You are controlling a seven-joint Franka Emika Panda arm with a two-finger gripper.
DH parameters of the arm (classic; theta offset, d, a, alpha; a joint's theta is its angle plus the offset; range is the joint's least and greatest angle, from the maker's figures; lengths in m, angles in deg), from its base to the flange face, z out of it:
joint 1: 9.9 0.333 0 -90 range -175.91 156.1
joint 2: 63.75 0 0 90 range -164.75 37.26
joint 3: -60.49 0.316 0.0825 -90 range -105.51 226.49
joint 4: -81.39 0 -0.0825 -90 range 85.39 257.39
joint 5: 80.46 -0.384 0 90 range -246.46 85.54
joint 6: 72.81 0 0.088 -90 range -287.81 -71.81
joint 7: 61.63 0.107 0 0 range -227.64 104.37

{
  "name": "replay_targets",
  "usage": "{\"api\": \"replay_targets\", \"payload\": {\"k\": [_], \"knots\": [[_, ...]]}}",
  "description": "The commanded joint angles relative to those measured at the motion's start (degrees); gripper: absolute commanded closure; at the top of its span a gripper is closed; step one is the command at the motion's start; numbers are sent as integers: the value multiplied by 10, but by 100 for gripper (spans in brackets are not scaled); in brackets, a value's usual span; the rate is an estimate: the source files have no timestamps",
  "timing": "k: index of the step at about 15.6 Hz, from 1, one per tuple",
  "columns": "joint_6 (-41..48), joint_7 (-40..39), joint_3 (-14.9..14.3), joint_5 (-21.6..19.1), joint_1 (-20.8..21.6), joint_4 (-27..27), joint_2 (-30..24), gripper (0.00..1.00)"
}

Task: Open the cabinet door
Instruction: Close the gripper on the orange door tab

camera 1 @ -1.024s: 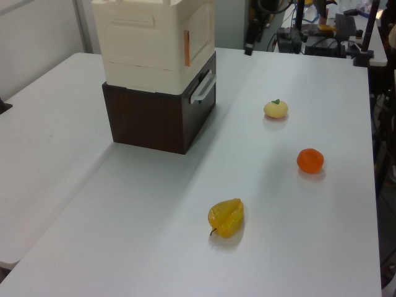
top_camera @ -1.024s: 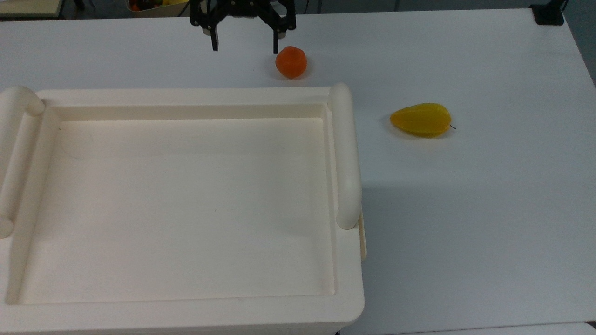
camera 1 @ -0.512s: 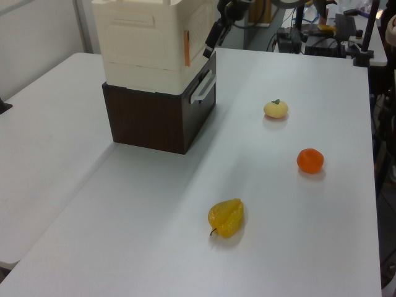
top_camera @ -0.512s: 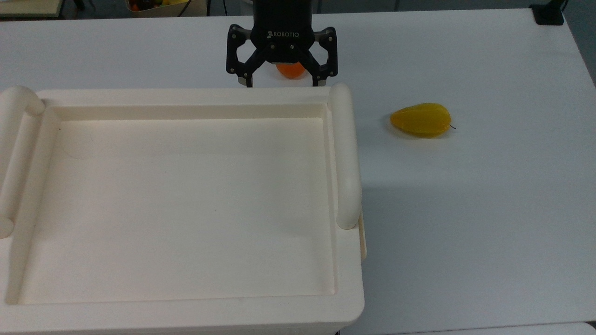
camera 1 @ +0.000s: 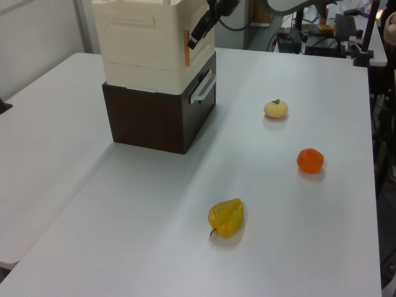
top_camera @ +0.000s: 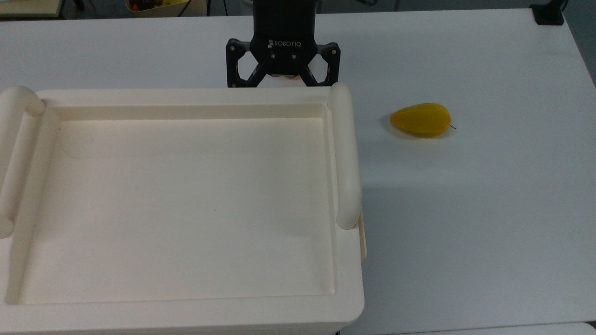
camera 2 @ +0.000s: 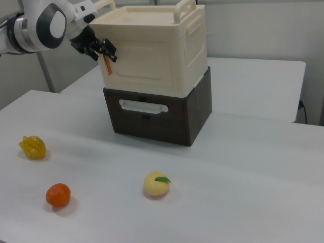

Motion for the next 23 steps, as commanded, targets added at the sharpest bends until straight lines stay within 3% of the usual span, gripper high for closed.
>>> {"api": "replay_targets", "payload": {"k": [1, 5, 13, 18, 23], "knots": [[-21, 14, -4, 17, 6, -10, 12, 26], [-22, 15, -4, 30, 7, -8, 13, 41], [-22, 18, -3, 38, 20, -8, 20, 53], [-22, 18, -3, 37, 21, -8, 18, 71], [-22, 19, -3, 36, 20, -7, 17, 79]]}}
